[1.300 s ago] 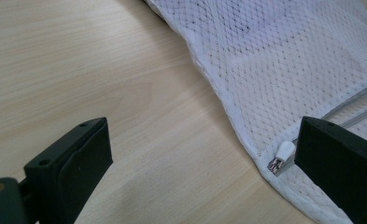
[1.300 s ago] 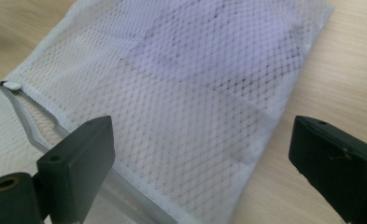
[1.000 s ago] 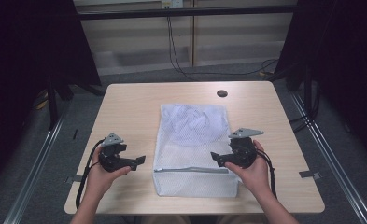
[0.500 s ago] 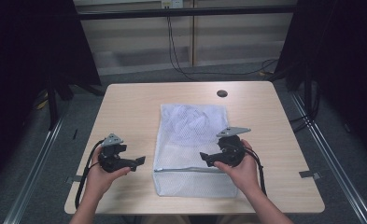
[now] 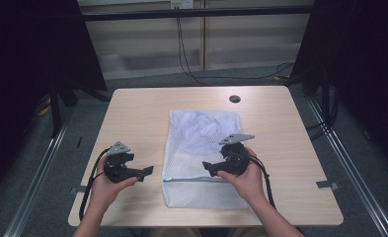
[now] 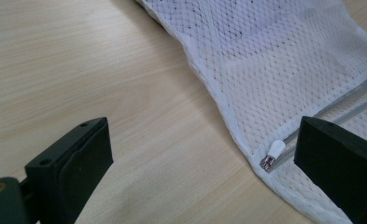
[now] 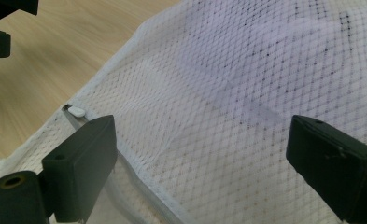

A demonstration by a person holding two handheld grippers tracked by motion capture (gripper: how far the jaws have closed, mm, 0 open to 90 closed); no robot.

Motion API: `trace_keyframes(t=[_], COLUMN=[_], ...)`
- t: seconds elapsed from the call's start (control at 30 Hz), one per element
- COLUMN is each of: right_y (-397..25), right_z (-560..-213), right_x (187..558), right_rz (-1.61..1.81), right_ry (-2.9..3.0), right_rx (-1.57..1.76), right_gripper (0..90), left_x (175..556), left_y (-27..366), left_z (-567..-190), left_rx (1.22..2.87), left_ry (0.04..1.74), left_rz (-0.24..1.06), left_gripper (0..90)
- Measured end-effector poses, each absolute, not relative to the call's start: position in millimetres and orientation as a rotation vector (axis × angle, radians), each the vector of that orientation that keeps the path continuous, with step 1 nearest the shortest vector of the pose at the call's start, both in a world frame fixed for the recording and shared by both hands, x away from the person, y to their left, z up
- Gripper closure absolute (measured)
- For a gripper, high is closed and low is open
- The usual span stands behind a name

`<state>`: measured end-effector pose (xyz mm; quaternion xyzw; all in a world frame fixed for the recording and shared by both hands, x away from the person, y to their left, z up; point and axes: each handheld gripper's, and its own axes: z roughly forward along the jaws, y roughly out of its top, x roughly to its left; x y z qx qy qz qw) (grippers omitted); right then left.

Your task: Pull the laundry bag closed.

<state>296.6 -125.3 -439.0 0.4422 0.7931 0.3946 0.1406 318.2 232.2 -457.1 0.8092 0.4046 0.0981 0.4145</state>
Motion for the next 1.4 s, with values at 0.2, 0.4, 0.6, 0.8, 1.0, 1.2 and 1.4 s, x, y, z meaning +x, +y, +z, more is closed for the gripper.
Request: trace_keyframes(t=[0.2, 0.4, 0.6, 0.8, 1.0, 1.2, 1.4], right_y=[-116, -108, -102, -92, -82, -74, -67], right_z=[-442, -444, -445, -446, -446, -449, -451], right_x=[299, 301, 302, 304, 305, 306, 307], right_rz=[1.153, 1.166, 1.171, 1.184, 1.208, 1.210, 1.223], right_ry=[2.299, 2.302, 2.316, 2.325, 2.340, 2.359, 2.371], right_rx=[1.282, 1.292, 1.285, 1.278, 1.277, 1.277, 1.278], right_gripper=[8.9, 9.1, 9.6, 10.3, 12.1, 13.6, 17.0], left_x=[318, 318, 319, 319, 319, 319, 319], left_y=[232, 233, 233, 233, 234, 234, 235], left_z=[-457, -457, -457, -457, -456, -456, -456], left_rx=[2.030, 2.027, 2.028, 2.026, 2.018, 2.021, 2.017], left_ry=[1.017, 1.019, 1.016, 1.015, 1.019, 1.015, 1.017], left_rz=[0.246, 0.246, 0.239, 0.238, 0.238, 0.235, 0.234], left_gripper=[3.9, 3.9, 3.9, 3.9, 3.9, 3.9, 3.9])
